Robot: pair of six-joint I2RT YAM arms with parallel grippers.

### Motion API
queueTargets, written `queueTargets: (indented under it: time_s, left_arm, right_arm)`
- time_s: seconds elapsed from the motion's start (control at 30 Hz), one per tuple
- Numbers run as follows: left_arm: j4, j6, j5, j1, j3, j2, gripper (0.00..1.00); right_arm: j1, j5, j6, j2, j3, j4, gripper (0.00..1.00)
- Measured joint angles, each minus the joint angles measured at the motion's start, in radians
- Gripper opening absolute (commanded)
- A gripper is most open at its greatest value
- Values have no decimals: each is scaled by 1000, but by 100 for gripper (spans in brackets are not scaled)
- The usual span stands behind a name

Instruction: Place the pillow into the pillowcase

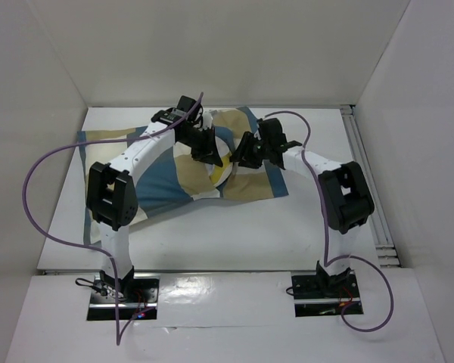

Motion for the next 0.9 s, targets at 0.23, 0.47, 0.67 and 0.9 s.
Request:
queueTargets:
  time_s: [0.23,0.47,0.67,0.9]
  left_arm:
    - [3,-1,6,0,0,-3,0]
    - [-4,-18,7,4,0,-5,0]
    - [-2,-42,10,19,0,-8,0]
    - [23,-129,-17,38,10,3,0]
  right_arm:
    - [7,22,17,122,106,15,52]
    - [31,40,24,228,188,18,18]
    - [43,105,24,187,156,8,0]
    - [58,120,-74,-64,43,-73,0]
